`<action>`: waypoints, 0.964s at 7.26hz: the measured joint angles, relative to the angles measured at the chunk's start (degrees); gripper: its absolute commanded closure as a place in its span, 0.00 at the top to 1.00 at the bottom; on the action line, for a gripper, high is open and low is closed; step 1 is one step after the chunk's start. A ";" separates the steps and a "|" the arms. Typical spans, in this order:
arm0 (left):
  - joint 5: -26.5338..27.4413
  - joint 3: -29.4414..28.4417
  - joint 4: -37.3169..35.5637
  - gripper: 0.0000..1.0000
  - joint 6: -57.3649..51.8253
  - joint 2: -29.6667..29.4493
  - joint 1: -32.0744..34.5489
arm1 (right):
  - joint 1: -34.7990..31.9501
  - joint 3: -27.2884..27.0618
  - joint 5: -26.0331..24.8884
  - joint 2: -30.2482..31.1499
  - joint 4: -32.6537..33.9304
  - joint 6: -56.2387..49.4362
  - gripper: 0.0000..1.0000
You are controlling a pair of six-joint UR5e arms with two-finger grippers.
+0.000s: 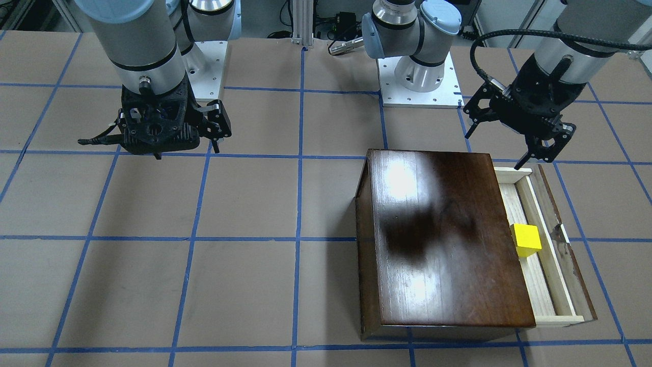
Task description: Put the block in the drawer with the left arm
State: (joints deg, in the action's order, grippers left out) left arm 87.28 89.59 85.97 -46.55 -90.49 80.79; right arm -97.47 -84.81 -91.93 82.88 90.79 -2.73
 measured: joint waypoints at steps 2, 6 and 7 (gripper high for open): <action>3.26 -0.24 -2.49 1.00 18.24 -0.71 4.87 | 0.00 0.00 0.00 0.00 0.00 0.00 1.00; 3.84 -0.24 -2.94 1.00 44.00 -0.71 8.24 | 0.00 0.00 0.00 0.00 0.00 0.03 1.00; 3.71 0.00 -2.86 1.00 45.38 -0.56 8.36 | 0.00 0.00 0.00 0.00 0.00 0.02 1.00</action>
State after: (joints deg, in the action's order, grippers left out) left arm 90.99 89.60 83.12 -1.18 -91.04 89.15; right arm -97.47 -84.81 -91.93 82.88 90.79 -2.71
